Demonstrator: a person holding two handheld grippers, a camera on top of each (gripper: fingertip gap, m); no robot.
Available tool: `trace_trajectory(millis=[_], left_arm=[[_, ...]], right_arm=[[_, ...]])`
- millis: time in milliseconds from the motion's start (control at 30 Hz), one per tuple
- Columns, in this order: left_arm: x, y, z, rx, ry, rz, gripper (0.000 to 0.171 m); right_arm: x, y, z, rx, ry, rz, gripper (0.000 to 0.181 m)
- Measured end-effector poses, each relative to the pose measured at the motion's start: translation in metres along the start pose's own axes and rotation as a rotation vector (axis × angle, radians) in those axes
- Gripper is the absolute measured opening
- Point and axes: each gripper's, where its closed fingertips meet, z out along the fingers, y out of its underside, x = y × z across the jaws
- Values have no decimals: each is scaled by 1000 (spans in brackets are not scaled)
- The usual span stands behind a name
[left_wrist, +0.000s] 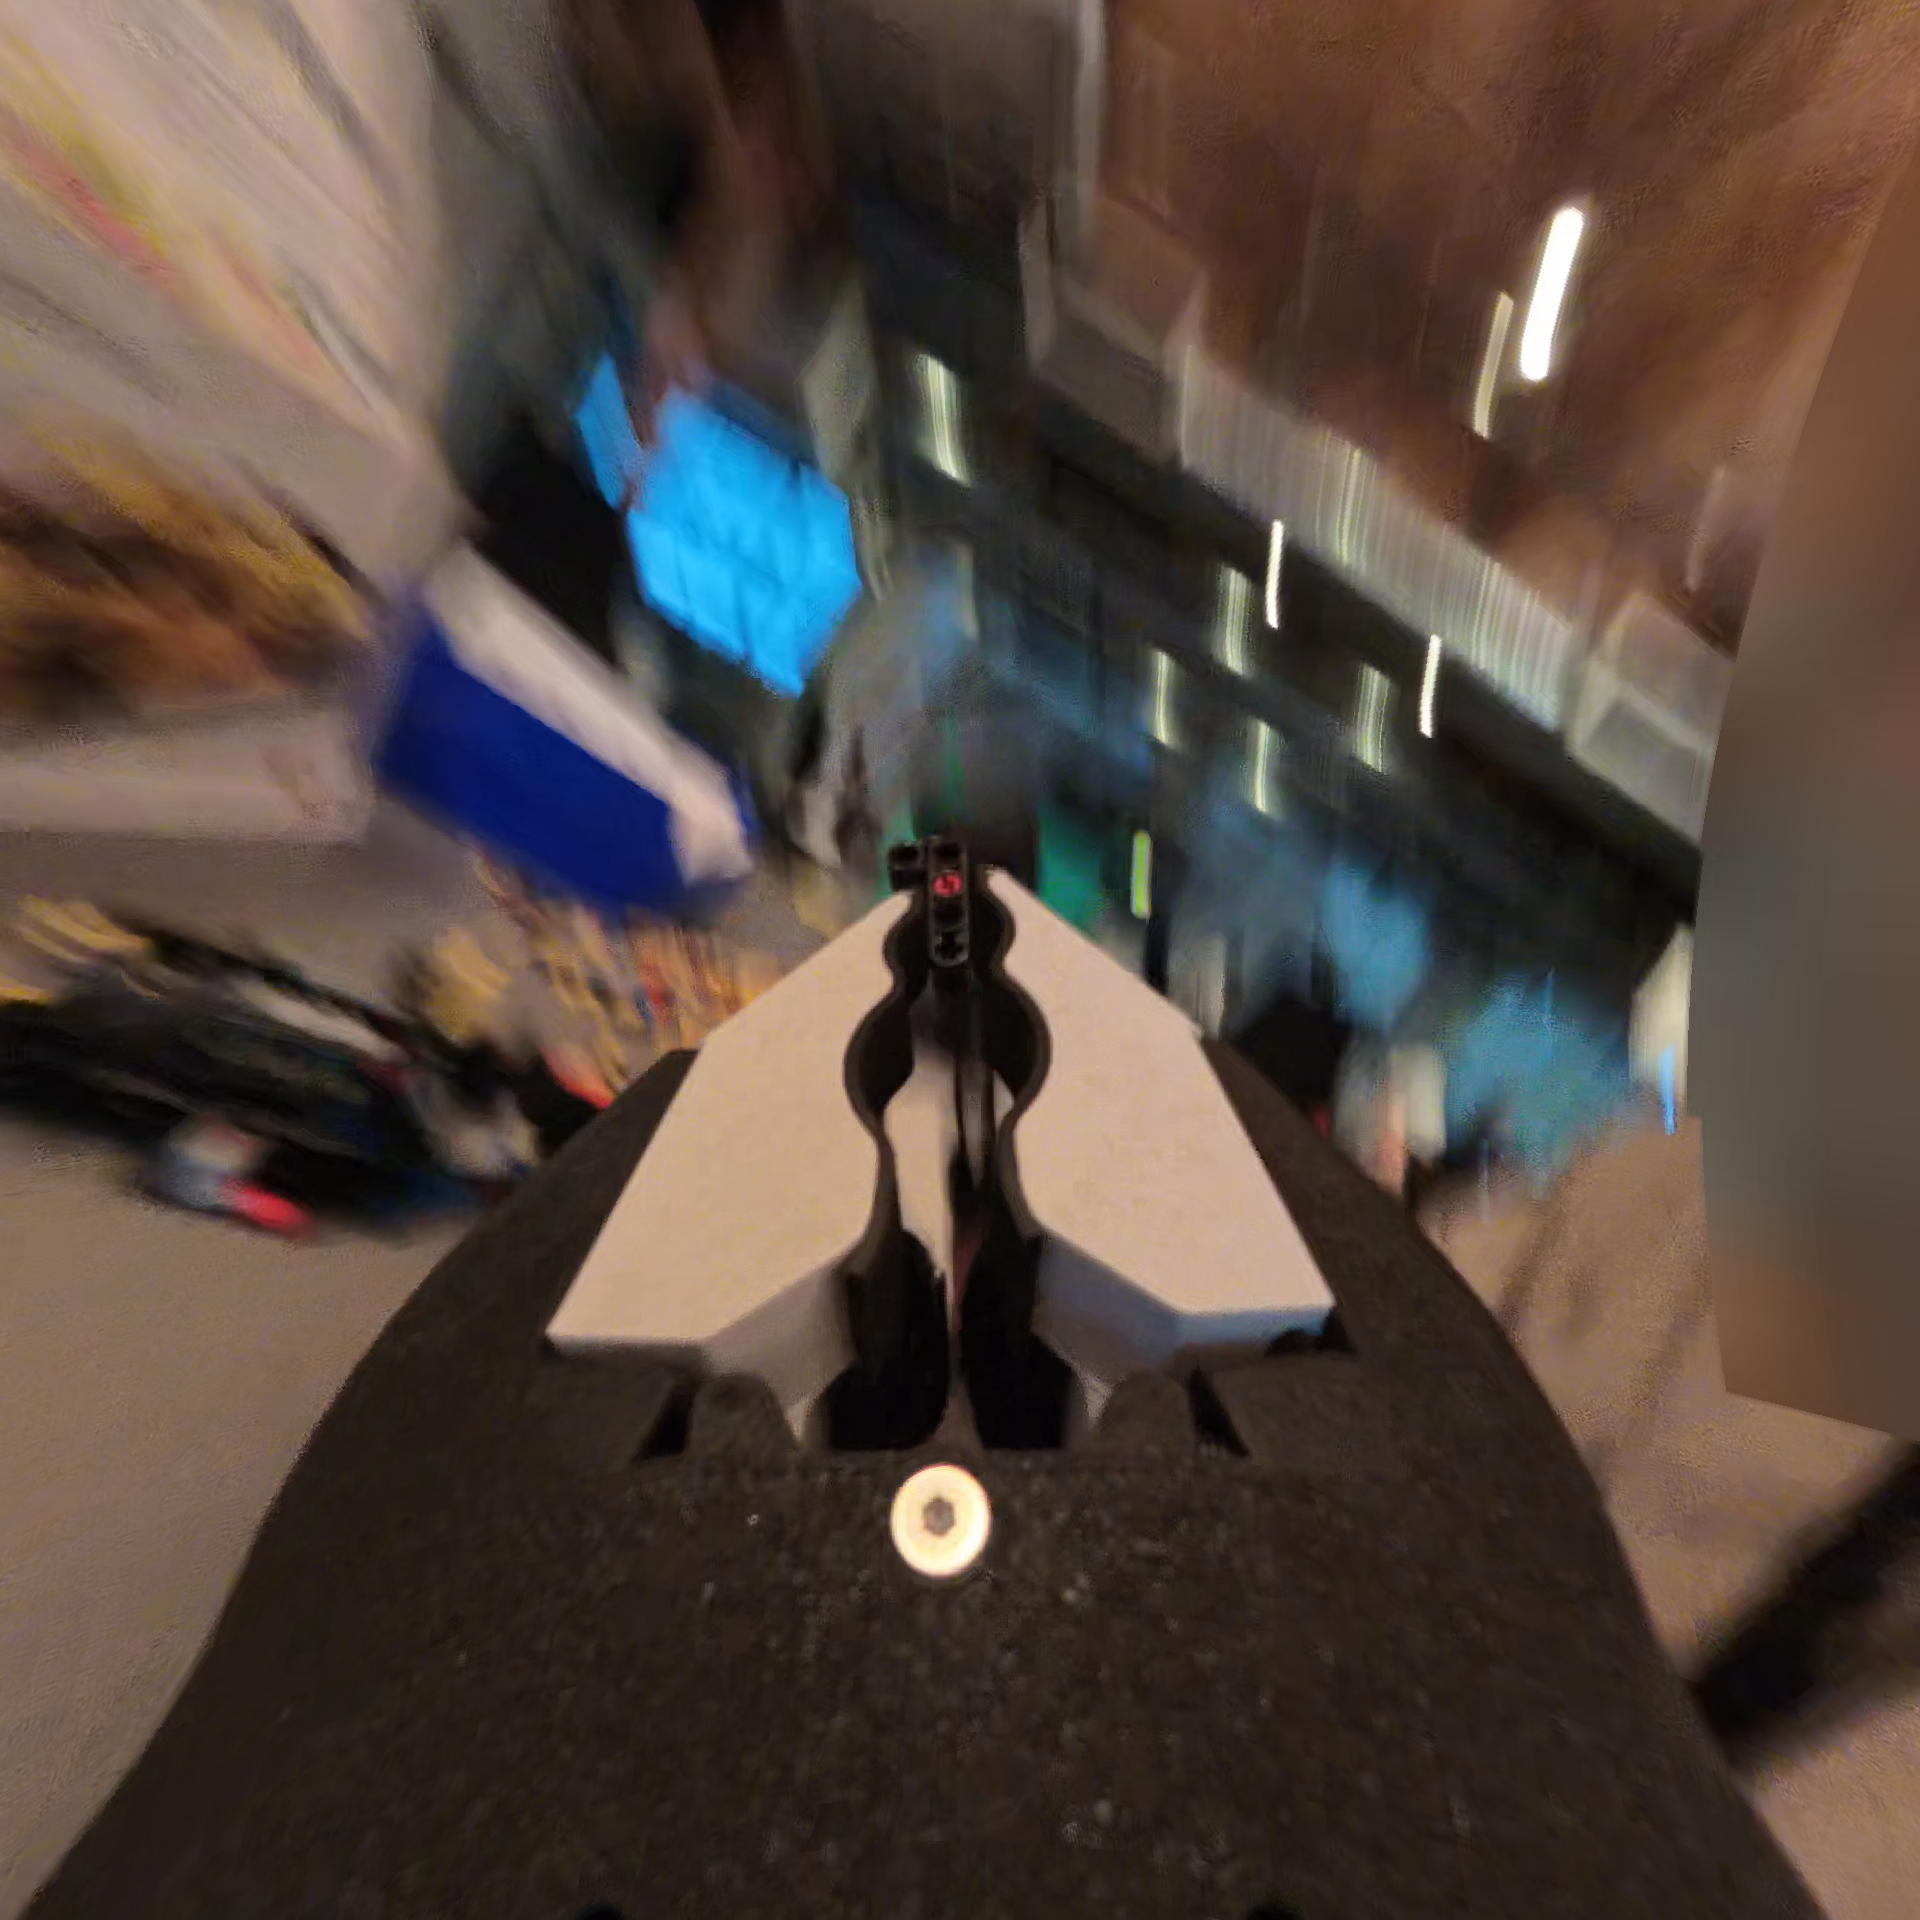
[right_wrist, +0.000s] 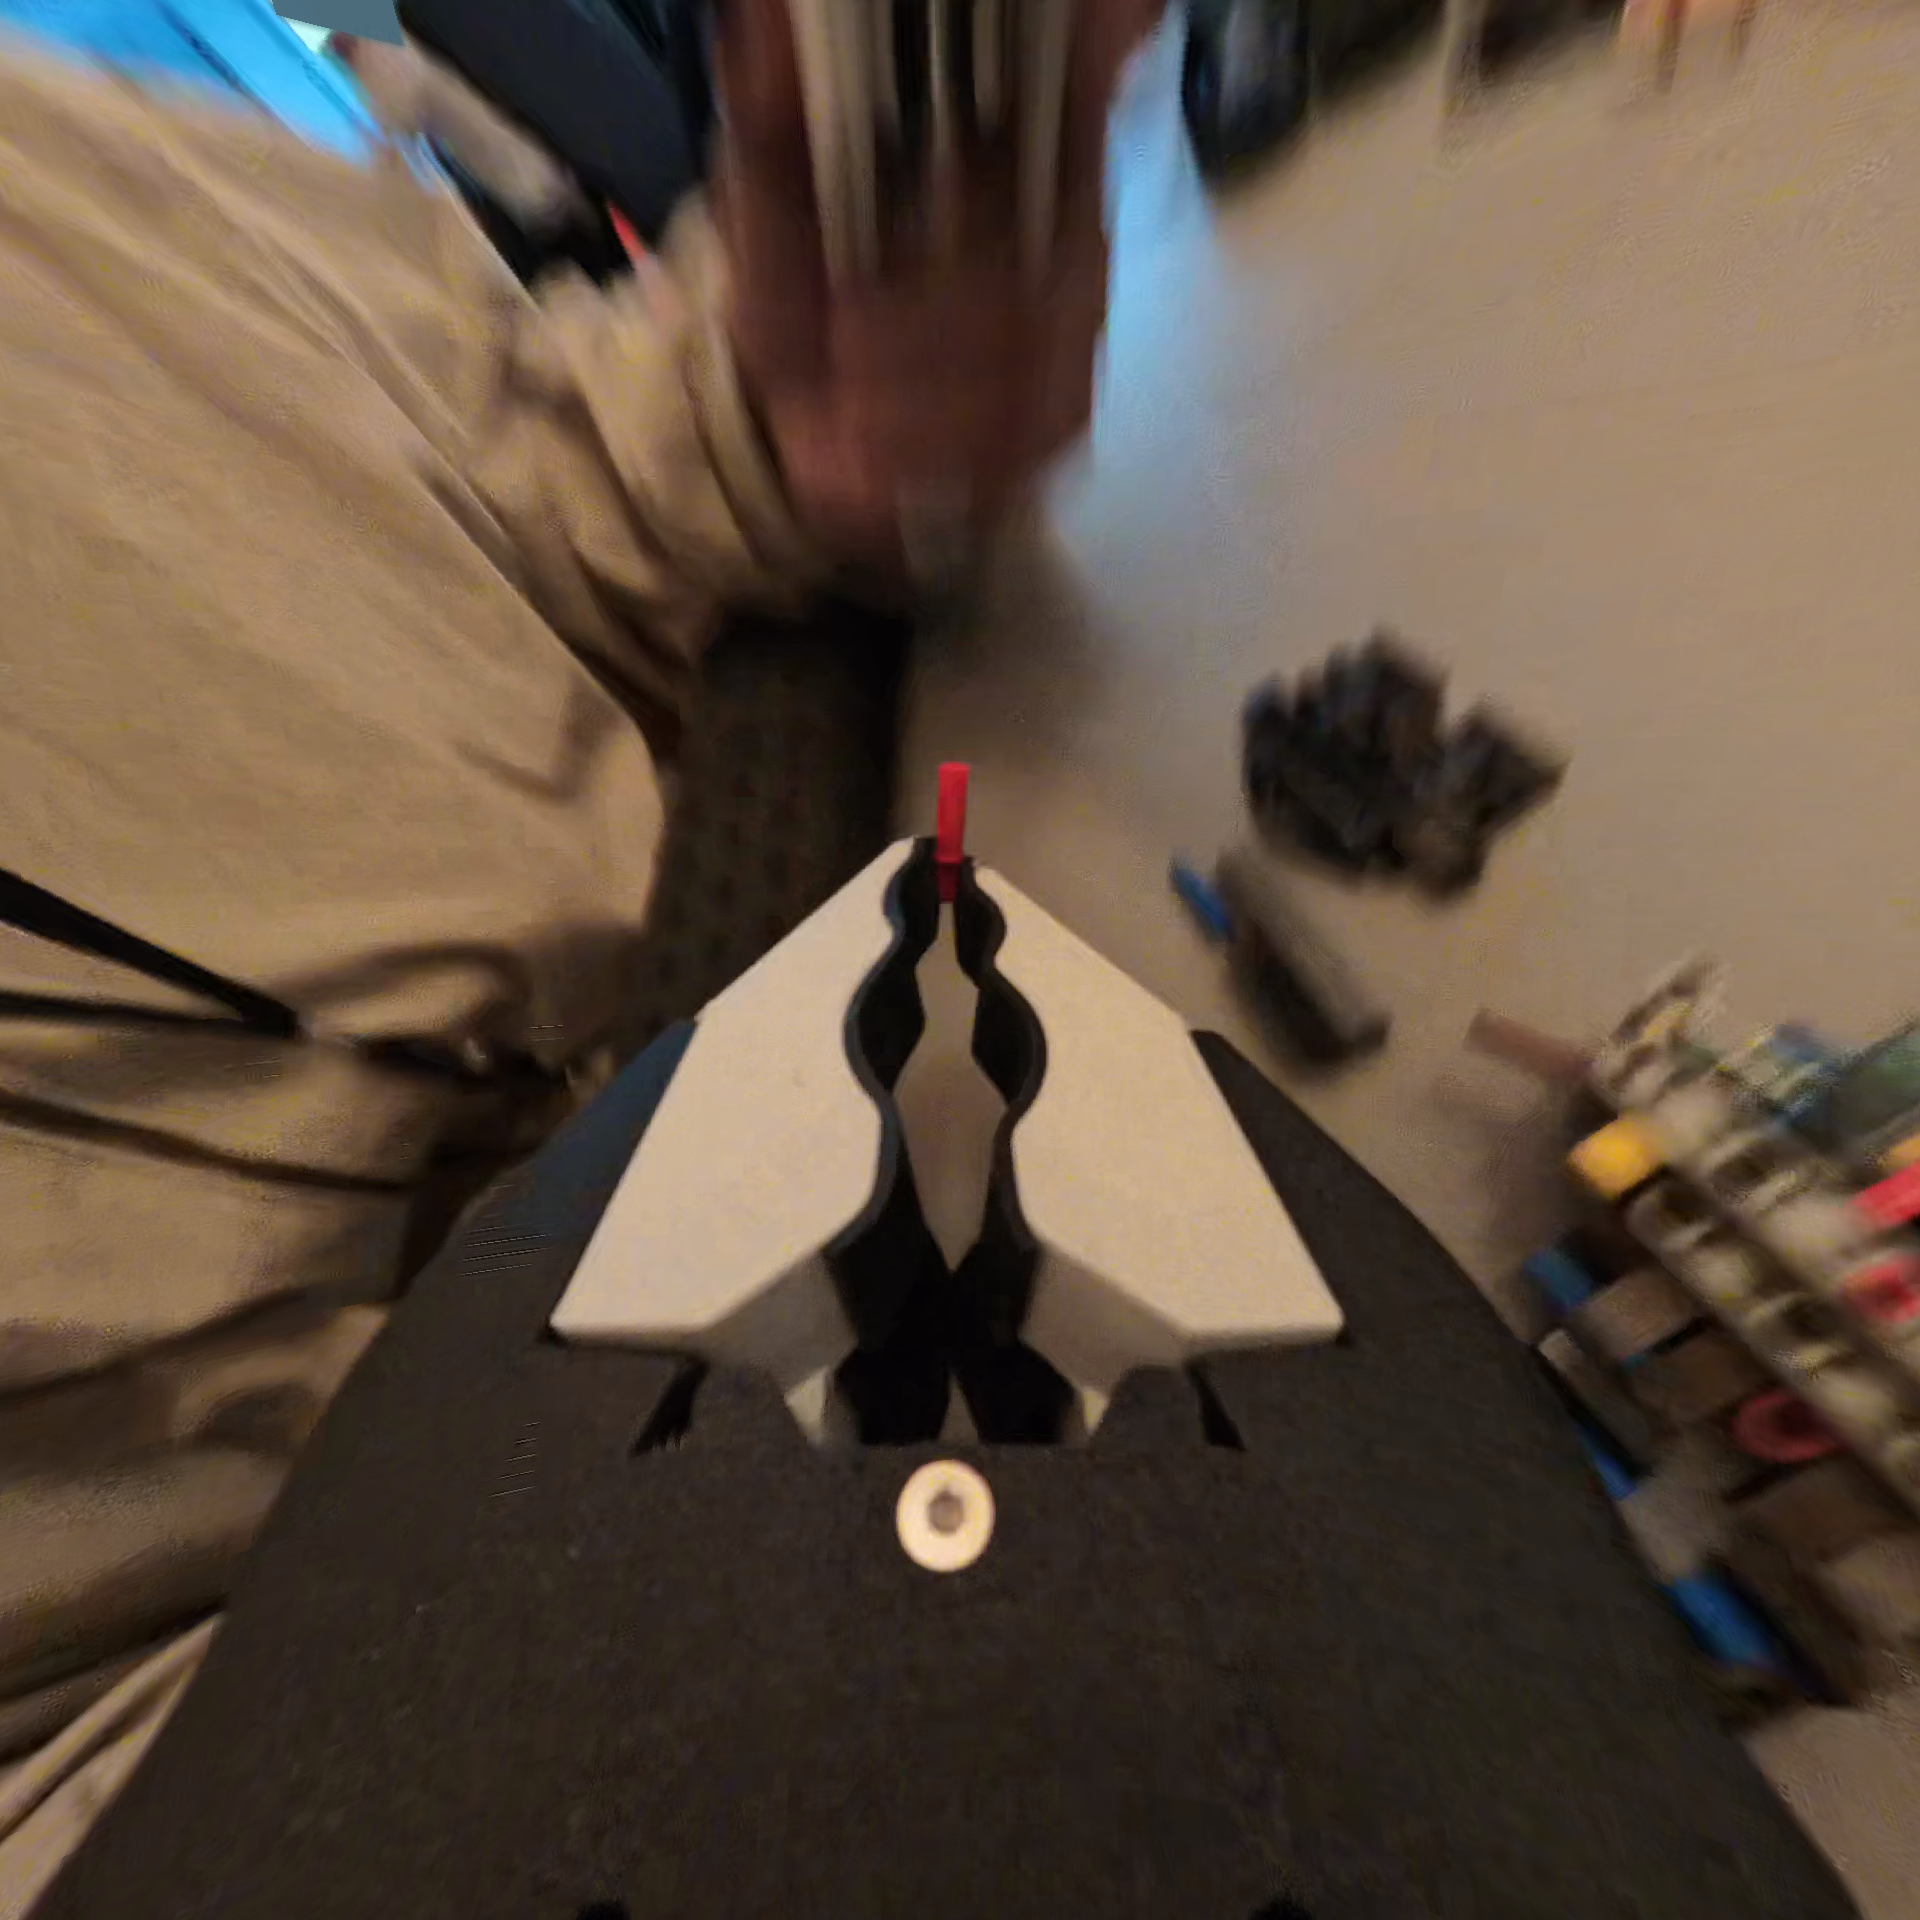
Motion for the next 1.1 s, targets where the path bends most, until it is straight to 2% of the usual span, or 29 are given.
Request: trace_trajectory(millis=[33,67,100,133,200,300,400,433,500,567,600,633,733,800,867,933,1000,1067,1100], left_arm=[[-20,-48,-26,147,-50,-45,6],[-20,-67,-43,192,-76,34,4],[-16,-50,-41,84,-118,160,6],[-14,-30,-34,7,-134,208,7],[-8,-10,-17,-59,-55,103,7],[-22,-1,-15,-76,-70,14,6],[-20,23,-11,-138,-35,-97,6],[-18,29,-10,-164,-12,-125,7],[-17,35,-8,-185,-2,-134,7],[-11,38,-5,-197,20,-107,7],[-7,41,-4,-208,40,-110,7],[-5,43,-2,-211,46,-111,7],[-5,51,3,-233,40,-85,7],[-4,57,6,-251,49,-71,7],[-5,65,7,-290,37,-43,7],[-2,68,6,-312,42,-24,7],[0,68,7,-304,47,-17,7],[1,68,7,-310,47,-9,7],[1,68,7,-309,46,-4,7]], right_arm=[[1,24,8,-66,-34,85,3],[-4,28,9,-48,-48,87,4],[-11,9,-2,60,-47,47,3],[-6,-3,-12,118,-36,64,3],[11,-10,-17,136,-4,113,2],[4,-22,-20,194,3,58,3],[21,-25,-33,228,125,52,3],[31,-30,-50,259,214,45,3],[70,-23,-113,252,569,66,3],[101,19,-197,95,996,99,3],[105,41,-230,37,1119,141,3],[105,58,-246,3,1154,181,3],[106,66,-257,83,1136,154,13],[113,73,-256,33,1156,134,36],[118,77,-254,2,1180,147,42],[119,70,-242,41,1134,185,49],[101,33,-204,211,909,158,55],[57,-26,-151,448,574,62,44],[36,-46,-123,517,411,51,41]])
